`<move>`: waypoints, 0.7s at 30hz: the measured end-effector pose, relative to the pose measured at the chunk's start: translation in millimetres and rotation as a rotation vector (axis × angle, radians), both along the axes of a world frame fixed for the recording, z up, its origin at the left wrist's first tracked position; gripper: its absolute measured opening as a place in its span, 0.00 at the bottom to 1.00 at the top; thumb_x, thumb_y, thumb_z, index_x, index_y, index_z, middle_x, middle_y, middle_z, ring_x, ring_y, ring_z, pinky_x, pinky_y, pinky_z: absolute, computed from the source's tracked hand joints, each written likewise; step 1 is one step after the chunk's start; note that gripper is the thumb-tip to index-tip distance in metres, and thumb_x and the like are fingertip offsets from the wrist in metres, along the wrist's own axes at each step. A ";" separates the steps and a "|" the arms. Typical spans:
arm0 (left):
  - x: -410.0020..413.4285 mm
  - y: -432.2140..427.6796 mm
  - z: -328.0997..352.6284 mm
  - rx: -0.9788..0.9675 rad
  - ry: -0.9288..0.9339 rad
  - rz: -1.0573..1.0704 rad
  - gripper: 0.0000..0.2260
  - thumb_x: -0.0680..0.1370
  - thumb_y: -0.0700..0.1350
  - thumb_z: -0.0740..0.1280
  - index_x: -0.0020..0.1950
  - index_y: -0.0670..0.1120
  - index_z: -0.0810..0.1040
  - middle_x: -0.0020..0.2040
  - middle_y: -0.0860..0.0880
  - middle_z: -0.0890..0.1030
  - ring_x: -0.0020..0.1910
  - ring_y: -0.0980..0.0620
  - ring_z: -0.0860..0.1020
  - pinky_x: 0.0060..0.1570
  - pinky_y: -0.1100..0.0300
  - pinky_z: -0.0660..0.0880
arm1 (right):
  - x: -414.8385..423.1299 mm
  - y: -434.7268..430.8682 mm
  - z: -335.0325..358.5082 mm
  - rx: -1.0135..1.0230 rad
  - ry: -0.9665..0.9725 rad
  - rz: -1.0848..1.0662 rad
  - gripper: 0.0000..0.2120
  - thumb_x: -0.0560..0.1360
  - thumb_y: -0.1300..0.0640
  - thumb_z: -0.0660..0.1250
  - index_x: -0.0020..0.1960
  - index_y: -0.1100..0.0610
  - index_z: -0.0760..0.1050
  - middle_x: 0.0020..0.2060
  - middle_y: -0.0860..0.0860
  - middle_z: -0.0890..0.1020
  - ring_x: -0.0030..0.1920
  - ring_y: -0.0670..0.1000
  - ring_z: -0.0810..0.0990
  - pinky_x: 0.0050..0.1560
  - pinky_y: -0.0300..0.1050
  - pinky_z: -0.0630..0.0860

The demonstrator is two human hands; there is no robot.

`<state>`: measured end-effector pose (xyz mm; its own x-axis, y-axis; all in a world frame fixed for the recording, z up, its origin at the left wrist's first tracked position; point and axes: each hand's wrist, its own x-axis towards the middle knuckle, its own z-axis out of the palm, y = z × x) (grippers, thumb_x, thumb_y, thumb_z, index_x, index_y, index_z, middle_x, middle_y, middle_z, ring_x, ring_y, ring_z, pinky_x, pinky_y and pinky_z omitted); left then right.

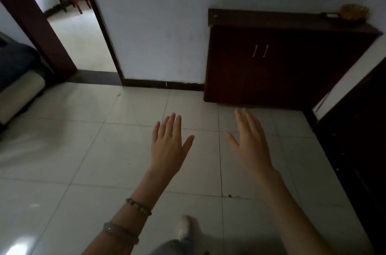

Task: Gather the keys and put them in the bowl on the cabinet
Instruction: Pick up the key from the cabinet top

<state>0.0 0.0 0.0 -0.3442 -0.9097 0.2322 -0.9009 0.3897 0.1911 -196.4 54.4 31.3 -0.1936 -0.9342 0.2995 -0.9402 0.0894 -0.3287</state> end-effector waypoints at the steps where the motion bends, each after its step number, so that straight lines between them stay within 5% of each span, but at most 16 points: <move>1: -3.0 -17.5 0.8 0.016 -0.001 -0.002 0.31 0.78 0.62 0.46 0.74 0.43 0.54 0.75 0.42 0.59 0.74 0.46 0.55 0.73 0.49 0.48 | -4.0 -16.3 -0.6 -0.009 -0.020 -0.008 0.31 0.76 0.51 0.64 0.73 0.58 0.54 0.72 0.61 0.62 0.72 0.58 0.59 0.67 0.46 0.52; 21: -134.5 -347.3 -7.3 -0.072 0.000 -0.045 0.30 0.78 0.59 0.52 0.72 0.39 0.60 0.72 0.39 0.65 0.71 0.43 0.62 0.71 0.47 0.54 | -131.2 -335.6 -12.7 -0.023 -0.074 -0.045 0.31 0.76 0.50 0.64 0.72 0.58 0.56 0.72 0.60 0.62 0.71 0.58 0.59 0.68 0.52 0.59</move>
<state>-134.5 -347.3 -7.3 -0.3847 -0.8740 0.2969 -0.8820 0.4429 0.1610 -327.6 -281.2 18.6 -0.2573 -0.9171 0.3046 -0.9087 0.1224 -0.3992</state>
